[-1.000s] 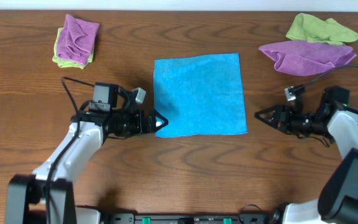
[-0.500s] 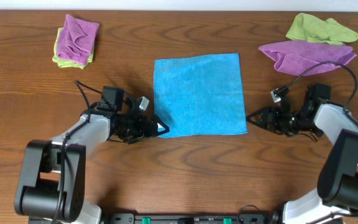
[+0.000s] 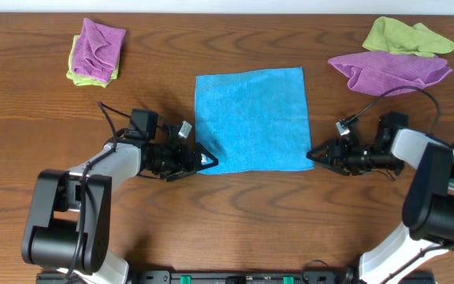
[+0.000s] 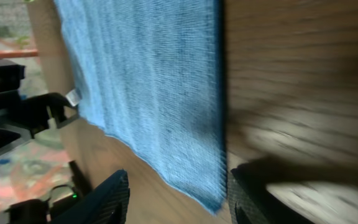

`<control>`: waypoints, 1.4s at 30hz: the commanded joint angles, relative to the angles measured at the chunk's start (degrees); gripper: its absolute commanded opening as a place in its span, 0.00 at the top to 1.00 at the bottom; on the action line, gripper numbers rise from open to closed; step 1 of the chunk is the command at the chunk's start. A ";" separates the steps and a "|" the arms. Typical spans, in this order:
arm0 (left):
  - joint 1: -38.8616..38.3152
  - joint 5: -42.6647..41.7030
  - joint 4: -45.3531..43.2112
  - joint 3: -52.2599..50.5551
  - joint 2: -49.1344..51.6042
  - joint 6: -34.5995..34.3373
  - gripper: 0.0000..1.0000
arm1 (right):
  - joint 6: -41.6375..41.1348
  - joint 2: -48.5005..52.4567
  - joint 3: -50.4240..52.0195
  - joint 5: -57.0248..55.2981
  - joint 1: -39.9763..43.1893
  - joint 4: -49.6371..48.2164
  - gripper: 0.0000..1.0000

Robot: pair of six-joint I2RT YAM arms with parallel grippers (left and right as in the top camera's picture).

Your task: Fold the cloth

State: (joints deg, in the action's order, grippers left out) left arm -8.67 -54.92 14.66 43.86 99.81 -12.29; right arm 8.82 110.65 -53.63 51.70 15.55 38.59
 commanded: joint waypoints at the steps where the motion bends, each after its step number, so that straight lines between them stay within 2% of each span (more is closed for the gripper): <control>1: 0.00 3.02 0.50 -0.61 2.19 -0.20 0.11 | -0.50 3.63 0.50 -4.42 -2.23 -0.76 0.49; 6: 0.02 5.86 0.46 -0.61 2.19 -1.66 0.26 | -1.11 3.78 0.50 -5.05 -2.89 -1.25 0.57; 9: 0.02 6.12 0.07 -0.61 2.19 -1.73 0.35 | -1.55 3.78 0.50 -5.01 -2.89 -1.57 0.72; 11: 0.07 7.34 -0.07 -0.61 2.19 -2.73 0.50 | -1.55 3.78 0.50 -5.01 -2.89 -1.57 0.83; 16: 0.07 7.50 -1.60 -0.61 2.19 -3.74 0.84 | -2.19 3.78 0.50 -4.94 -2.89 -1.57 0.99; 18: 0.07 7.50 -2.38 -0.61 2.19 -4.55 0.94 | -2.99 3.78 0.50 -4.83 -2.89 -1.57 0.98; 27: 0.07 5.73 -3.15 -0.20 2.19 -5.09 0.94 | -3.02 2.43 0.02 -1.66 -2.89 -0.42 0.99; 28: 0.07 5.68 -3.13 0.07 2.19 -5.11 0.94 | -3.02 1.95 -0.07 -1.73 -2.89 -0.11 0.96; 31: 0.09 3.23 -3.13 1.09 2.19 -5.16 0.94 | -2.99 0.00 -0.35 -1.81 -2.86 1.81 0.72; 34: 0.15 0.79 -3.13 2.73 2.12 -6.56 0.94 | -3.04 -1.44 -0.35 -2.40 -2.82 4.09 0.59; 42: 1.25 -0.66 -2.62 6.58 1.49 -7.50 0.95 | -5.46 -1.73 -0.26 -3.21 -2.97 11.56 0.57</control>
State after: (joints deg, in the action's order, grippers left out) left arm -7.86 -54.15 11.77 49.30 101.19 -19.49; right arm 4.99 110.08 -53.71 48.56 13.15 49.91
